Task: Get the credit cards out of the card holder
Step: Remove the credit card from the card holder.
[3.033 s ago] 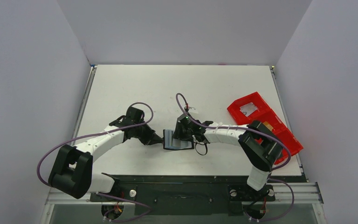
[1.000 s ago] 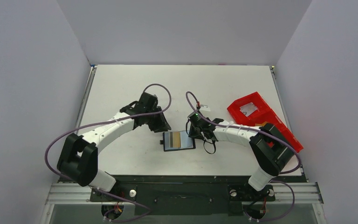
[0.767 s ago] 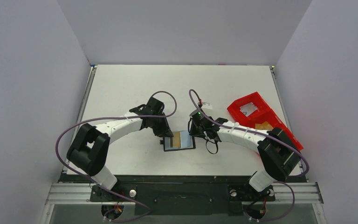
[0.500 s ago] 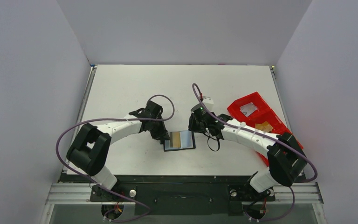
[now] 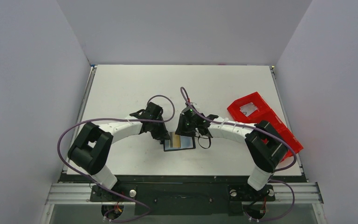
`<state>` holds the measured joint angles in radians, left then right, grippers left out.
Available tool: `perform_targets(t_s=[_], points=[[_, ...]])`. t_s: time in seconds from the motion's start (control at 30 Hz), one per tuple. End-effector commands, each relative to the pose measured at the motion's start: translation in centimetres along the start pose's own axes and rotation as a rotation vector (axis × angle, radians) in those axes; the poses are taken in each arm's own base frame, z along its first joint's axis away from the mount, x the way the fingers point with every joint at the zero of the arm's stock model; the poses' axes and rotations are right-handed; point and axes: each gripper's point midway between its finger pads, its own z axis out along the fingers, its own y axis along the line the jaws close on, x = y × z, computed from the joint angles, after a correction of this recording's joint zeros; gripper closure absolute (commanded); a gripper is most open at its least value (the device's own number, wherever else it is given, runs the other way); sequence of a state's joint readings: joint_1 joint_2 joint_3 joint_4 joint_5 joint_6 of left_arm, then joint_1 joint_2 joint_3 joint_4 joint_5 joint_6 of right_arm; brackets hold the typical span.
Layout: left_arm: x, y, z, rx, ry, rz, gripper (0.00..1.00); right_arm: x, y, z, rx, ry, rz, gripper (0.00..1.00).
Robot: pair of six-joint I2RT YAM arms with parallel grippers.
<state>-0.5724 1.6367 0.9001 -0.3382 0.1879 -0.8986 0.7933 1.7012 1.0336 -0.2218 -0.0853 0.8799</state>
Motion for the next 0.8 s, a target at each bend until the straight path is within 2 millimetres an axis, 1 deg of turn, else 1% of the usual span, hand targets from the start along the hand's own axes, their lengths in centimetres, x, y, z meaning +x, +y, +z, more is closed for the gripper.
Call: perform_targets(t_s=[0.0, 0.03, 0.07, 0.1, 0.13, 0.2, 0.27, 0.37, 0.47, 0.5, 0.67, 0.77], points=[[-1.0, 0.2, 0.4, -0.002, -0.045, 0.03, 0.92, -0.3, 0.7, 0.6, -0.054, -0.018, 0.034, 0.71], [-1.0, 0.4, 0.5, -0.01, -0.045, 0.03, 0.92, 0.1, 0.2, 0.8, -0.05, -0.014, 0.041, 0.71], [-0.9, 0.7, 0.6, -0.02, -0.04, 0.032, 0.92, -0.1, 0.2, 1.0, -0.061, -0.022, 0.048, 0.71], [-0.9, 0.8, 0.6, -0.025, -0.039, 0.033, 0.92, 0.5, -0.2, 1.2, -0.06, -0.009, 0.057, 0.71], [-0.8, 1.0, 0.7, -0.029, -0.036, 0.036, 0.92, 0.3, -0.1, 1.4, -0.075, -0.017, 0.068, 0.71], [-0.6, 1.2, 0.9, -0.034, -0.033, 0.037, 0.92, 1.1, -0.4, 1.8, -0.088, 0.005, 0.082, 0.71], [-0.5, 1.4, 1.1, -0.037, -0.028, 0.038, 0.92, 1.1, -0.3, 2.1, -0.108, 0.0, 0.096, 0.71], [-0.3, 1.7, 1.5, -0.041, -0.016, 0.039, 0.92, 1.6, -0.9, 2.5, -0.115, 0.009, 0.118, 0.72], [0.0, 2.0, 1.8, -0.047, -0.005, 0.035, 0.93, 1.6, -0.9, 2.7, -0.145, 0.012, 0.147, 0.75], [0.1, 2.1, 1.9, -0.049, -0.002, 0.032, 0.93, 1.7, -1.3, 2.7, -0.143, 0.014, 0.157, 0.75], [0.5, 2.4, 2.3, -0.053, 0.013, 0.022, 0.93, 1.5, -1.5, 2.9, -0.168, 0.018, 0.186, 0.76], [0.7, 2.6, 2.4, -0.059, 0.016, 0.013, 0.95, 1.2, -1.7, 2.8, -0.18, 0.012, 0.205, 0.77]])
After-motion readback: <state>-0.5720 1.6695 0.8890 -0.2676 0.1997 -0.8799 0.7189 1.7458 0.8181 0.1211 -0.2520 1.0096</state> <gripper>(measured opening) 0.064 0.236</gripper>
